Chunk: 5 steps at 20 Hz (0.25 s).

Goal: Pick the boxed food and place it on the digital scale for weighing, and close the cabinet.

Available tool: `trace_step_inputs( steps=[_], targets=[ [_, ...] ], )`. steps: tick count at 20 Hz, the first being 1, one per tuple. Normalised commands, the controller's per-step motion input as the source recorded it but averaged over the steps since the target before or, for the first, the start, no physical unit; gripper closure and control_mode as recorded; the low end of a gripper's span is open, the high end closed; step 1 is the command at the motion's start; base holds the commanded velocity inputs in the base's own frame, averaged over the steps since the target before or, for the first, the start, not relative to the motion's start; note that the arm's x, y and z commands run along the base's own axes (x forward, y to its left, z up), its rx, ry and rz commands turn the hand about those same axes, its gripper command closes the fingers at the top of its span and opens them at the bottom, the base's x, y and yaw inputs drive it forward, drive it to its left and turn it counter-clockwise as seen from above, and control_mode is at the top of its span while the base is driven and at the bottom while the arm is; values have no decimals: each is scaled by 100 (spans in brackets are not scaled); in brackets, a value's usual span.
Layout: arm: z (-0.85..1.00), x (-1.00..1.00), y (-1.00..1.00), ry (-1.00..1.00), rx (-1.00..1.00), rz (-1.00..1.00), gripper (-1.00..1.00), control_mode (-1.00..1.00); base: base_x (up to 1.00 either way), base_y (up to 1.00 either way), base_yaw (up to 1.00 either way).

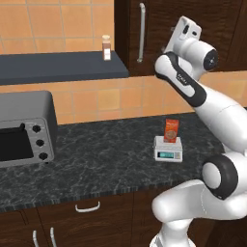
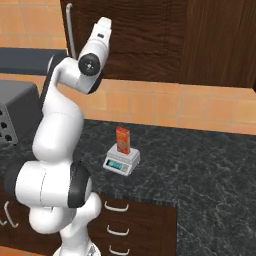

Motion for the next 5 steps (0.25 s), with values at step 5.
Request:
trace_step_inputs(
  steps=[5],
  targets=[
    [-100,72,0,8,-9,0,-100,-100,0,0,0]
  ],
)
